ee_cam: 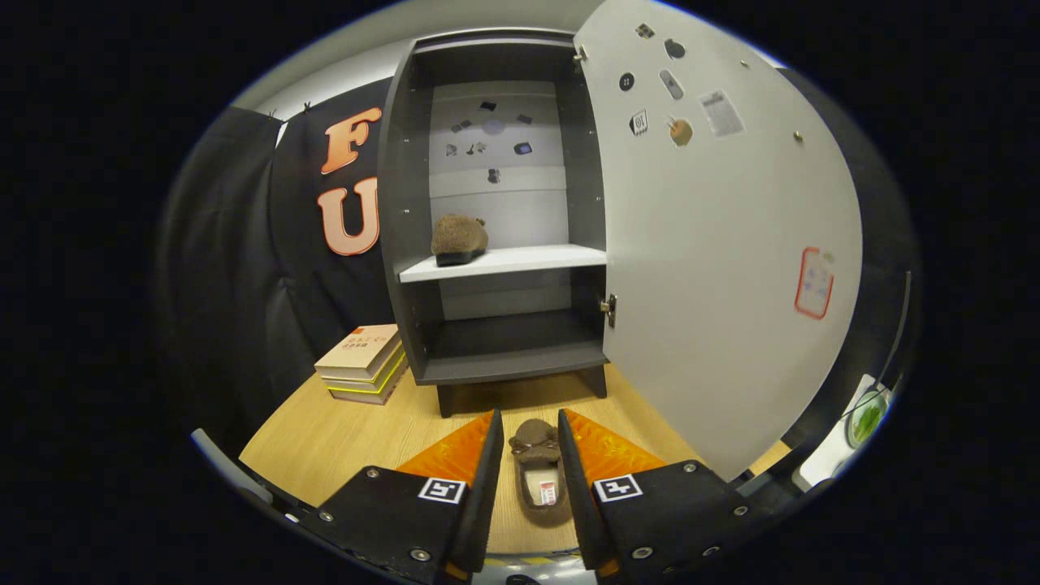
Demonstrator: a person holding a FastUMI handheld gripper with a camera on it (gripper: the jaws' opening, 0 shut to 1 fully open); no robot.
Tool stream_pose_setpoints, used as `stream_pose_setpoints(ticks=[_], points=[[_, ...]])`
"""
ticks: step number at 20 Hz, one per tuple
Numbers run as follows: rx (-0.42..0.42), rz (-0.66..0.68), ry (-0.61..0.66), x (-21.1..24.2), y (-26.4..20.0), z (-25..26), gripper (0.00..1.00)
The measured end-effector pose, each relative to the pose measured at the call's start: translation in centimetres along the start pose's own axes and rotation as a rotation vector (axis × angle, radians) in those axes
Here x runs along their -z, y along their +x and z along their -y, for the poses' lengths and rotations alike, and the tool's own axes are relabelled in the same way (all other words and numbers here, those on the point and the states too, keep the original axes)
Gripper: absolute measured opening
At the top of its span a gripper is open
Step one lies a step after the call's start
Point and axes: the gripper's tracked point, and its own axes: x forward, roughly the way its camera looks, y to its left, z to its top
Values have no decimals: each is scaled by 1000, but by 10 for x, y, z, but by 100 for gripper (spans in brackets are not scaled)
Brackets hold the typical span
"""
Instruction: Open the shoe cabinet door, grab the shoes and put them into the shoe cabinet, then close the shoe cabinet door.
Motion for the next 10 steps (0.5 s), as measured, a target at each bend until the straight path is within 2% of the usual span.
stream_pose_setpoints(ticks=[10], points=[[-35,-124,40,118,85,-15,44]])
